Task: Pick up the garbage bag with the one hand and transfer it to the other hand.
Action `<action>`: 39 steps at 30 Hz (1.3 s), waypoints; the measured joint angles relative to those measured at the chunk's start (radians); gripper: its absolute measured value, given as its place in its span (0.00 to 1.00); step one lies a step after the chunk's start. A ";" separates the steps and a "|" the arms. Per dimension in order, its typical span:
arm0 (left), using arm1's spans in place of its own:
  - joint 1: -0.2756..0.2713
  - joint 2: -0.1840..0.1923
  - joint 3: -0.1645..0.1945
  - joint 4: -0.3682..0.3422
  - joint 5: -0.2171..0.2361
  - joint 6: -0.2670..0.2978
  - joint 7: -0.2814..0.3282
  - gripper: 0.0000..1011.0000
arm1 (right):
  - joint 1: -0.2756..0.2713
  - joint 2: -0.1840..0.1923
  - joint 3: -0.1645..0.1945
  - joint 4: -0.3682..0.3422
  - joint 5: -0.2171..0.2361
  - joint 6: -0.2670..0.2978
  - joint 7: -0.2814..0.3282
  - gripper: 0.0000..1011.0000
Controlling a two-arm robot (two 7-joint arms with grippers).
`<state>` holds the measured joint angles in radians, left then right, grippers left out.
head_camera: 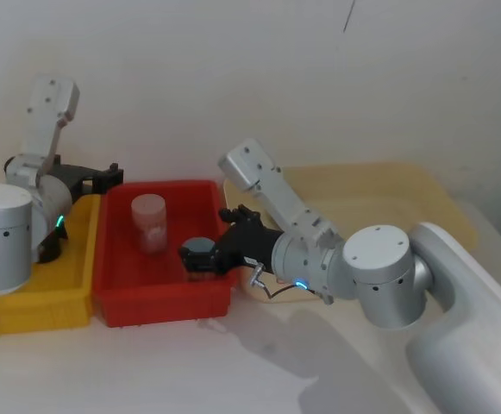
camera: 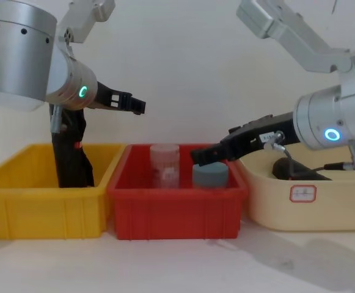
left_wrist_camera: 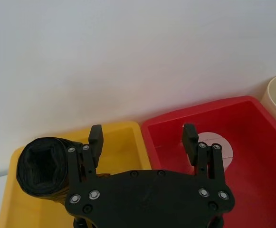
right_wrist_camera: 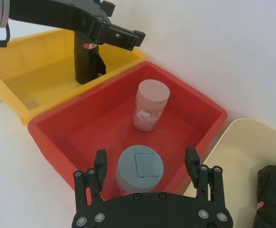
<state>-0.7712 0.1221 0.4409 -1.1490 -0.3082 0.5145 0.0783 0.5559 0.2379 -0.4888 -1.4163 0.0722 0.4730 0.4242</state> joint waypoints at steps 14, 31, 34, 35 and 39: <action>0.000 0.000 0.000 0.000 0.000 0.000 0.000 0.99 | 0.027 -0.011 -0.020 0.075 -0.002 0.000 0.019 0.99; 0.000 0.000 0.000 0.000 0.000 0.000 0.000 0.99 | 0.065 -0.031 -0.035 0.161 0.007 -0.016 0.036 0.99; 0.000 0.000 0.000 0.000 0.000 0.000 0.000 0.99 | 0.069 -0.033 -0.036 0.170 0.011 -0.019 0.037 0.99; 0.000 0.000 0.000 0.000 0.000 0.000 0.000 0.99 | 0.070 -0.034 -0.037 0.173 0.012 -0.020 0.037 0.99; 0.000 0.000 0.000 0.000 0.000 0.000 0.000 0.99 | 0.074 -0.036 -0.037 0.183 0.019 -0.028 0.040 0.92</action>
<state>-0.7712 0.1220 0.4409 -1.1491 -0.3082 0.5145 0.0782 0.6295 0.2017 -0.5257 -1.2330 0.0911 0.4451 0.4639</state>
